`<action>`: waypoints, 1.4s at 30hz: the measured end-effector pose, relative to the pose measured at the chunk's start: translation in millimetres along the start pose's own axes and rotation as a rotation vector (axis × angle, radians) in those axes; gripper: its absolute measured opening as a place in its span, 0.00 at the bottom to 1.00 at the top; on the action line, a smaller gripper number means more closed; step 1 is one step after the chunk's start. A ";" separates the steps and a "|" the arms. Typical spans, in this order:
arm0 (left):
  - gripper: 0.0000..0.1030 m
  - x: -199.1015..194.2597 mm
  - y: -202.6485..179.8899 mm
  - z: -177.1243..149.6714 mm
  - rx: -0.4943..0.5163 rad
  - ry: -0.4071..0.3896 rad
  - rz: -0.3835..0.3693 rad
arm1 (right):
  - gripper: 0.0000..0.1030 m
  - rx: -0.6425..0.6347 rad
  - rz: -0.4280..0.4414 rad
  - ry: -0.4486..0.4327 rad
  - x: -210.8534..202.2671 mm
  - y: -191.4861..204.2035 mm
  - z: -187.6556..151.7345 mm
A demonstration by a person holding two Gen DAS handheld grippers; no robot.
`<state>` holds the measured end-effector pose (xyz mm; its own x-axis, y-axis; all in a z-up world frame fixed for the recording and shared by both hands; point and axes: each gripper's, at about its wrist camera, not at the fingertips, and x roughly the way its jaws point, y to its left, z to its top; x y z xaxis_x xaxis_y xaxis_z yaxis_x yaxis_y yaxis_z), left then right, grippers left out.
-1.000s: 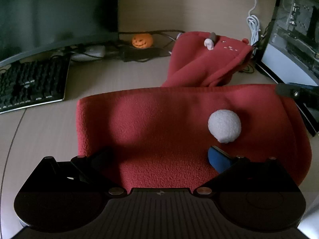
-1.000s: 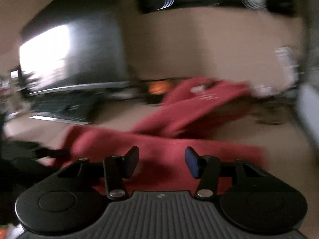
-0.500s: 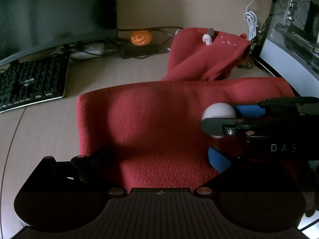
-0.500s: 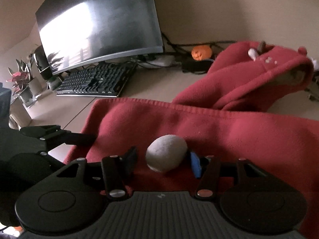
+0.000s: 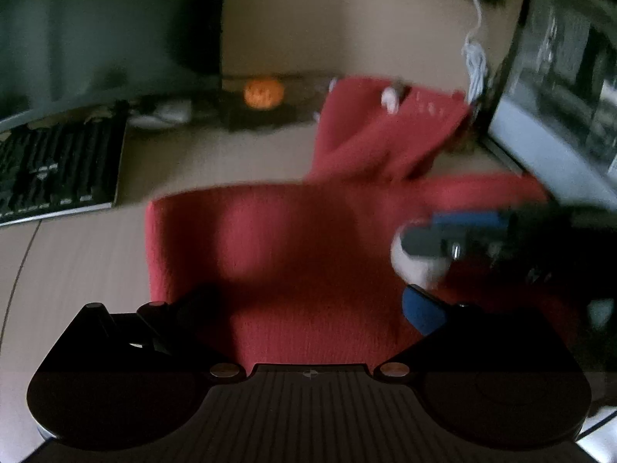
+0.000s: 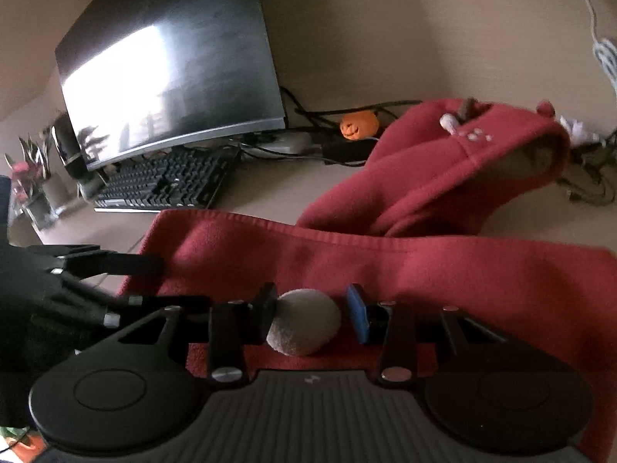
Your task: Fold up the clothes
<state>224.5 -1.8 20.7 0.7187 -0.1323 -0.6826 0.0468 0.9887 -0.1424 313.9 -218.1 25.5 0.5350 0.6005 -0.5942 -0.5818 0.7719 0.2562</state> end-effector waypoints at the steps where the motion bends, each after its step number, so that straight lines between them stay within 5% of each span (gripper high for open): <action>1: 1.00 0.4 3.1 2.8 -0.014 -0.007 0.003 | 0.40 -0.009 -0.004 -0.003 -0.9 0.7 0.1; 9: 1.00 4.8 4.7 11.2 -0.030 -0.033 0.023 | 0.50 0.023 -0.104 -0.119 -33.4 -21.8 7.9; 15: 1.00 15.2 7.4 12.3 -0.021 -0.017 0.050 | 0.56 0.156 -0.250 -0.044 -18.3 -81.1 -2.2; 16: 1.00 18.5 8.2 11.6 -0.017 -0.008 0.052 | 0.62 0.179 -0.261 -0.022 -11.4 -89.9 -6.8; 24: 1.00 45.9 23.2 0.9 -0.049 0.042 0.032 | 0.80 0.142 -0.264 -0.062 1.9 -94.6 -19.4; 29: 1.00 53.3 28.6 4.5 -0.061 0.051 0.014 | 0.82 0.164 -0.266 -0.067 -1.9 -89.9 -22.4; 32: 1.00 47.3 27.5 19.5 -0.158 0.110 0.039 | 0.85 0.171 -0.265 -0.063 -2.4 -90.1 -23.8; 37: 1.00 3.9 15.1 32.8 -0.226 0.053 -0.086 | 0.89 0.159 -0.264 -0.035 -10.2 -85.5 -16.3; 42: 1.00 -18.9 -8.7 20.9 -0.169 0.059 -0.185 | 1.00 0.109 -0.314 -0.078 -44.2 -85.1 -6.2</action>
<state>225.0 -6.3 49.8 0.6669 -0.3189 -0.6735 0.0538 0.9220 -0.3833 336.0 -311.6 25.2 0.7254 0.3411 -0.5978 -0.3145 0.9369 0.1530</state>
